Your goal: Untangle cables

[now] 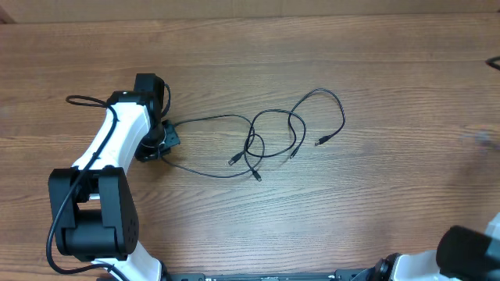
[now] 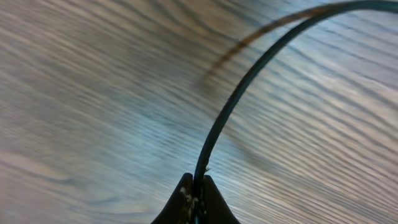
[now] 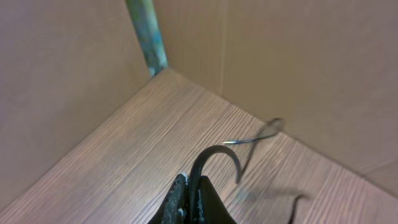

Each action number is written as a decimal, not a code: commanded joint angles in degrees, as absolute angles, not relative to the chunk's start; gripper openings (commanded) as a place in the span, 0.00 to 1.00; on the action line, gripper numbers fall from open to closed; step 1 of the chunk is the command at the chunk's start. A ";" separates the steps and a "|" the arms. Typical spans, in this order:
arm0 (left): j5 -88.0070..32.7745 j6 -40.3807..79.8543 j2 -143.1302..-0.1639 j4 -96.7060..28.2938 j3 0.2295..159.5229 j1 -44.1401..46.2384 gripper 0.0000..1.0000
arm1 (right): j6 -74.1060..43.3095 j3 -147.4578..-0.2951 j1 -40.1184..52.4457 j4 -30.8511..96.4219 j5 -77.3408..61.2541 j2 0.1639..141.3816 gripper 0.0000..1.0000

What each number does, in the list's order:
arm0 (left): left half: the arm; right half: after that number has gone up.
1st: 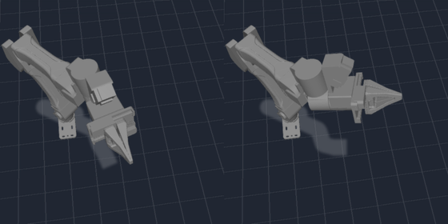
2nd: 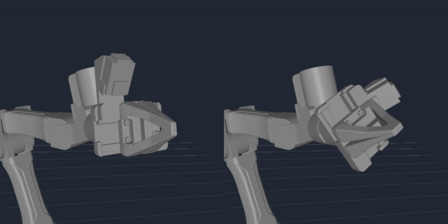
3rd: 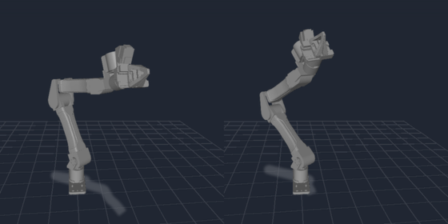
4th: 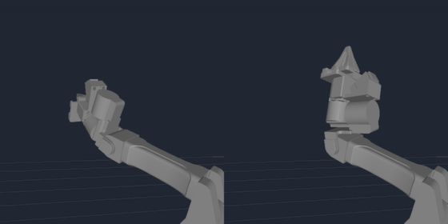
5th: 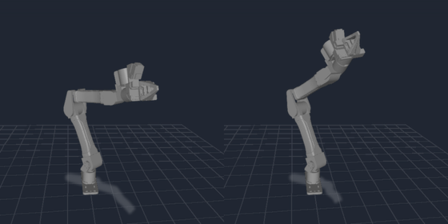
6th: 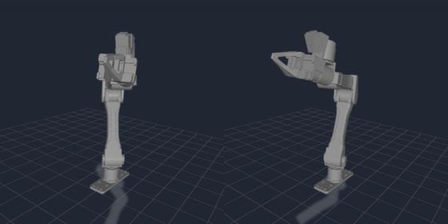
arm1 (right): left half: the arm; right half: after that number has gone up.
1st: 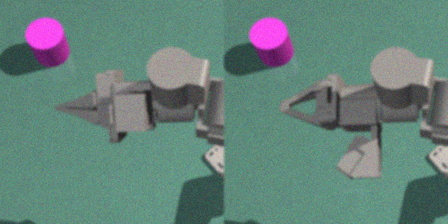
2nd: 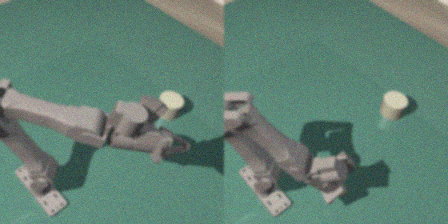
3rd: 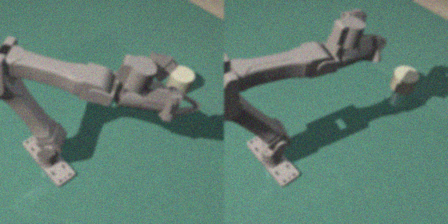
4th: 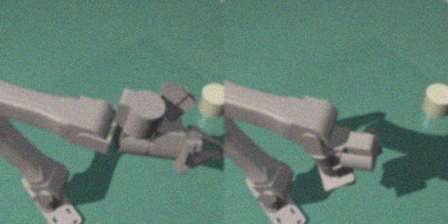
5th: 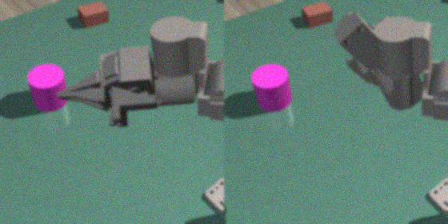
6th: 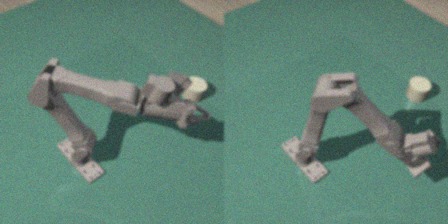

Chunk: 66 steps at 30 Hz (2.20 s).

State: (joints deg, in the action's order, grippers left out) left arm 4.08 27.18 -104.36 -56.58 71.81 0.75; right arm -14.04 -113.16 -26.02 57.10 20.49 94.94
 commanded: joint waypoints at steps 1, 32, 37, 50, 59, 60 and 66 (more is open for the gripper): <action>-6.57 23.55 -103.37 -54.92 72.07 1.61 0.04 | -14.96 -113.95 -26.00 57.74 14.26 96.92 0.06; -21.41 10.33 -98.30 -47.90 81.67 8.08 0.04 | -4.05 -104.29 -10.85 81.01 -20.27 100.01 0.91; -12.56 12.51 -96.29 -49.32 81.87 8.29 0.04 | -4.67 -96.12 -3.03 78.04 -21.67 100.01 0.91; -11.57 12.43 -96.31 -58.28 81.71 8.32 0.04 | -25.06 -69.12 14.81 52.10 -22.15 100.01 0.81; -11.57 12.45 -96.31 -58.50 81.69 8.36 0.04 | -31.09 -58.94 20.97 35.07 -21.96 100.03 0.60; -11.57 12.45 -96.31 -58.50 81.69 8.36 0.04 | -31.79 -58.28 21.52 33.82 -21.93 100.07 0.59; -11.40 12.43 -96.31 -58.52 81.69 8.34 0.04 | -35.48 -55.48 23.68 28.75 -18.26 100.12 0.42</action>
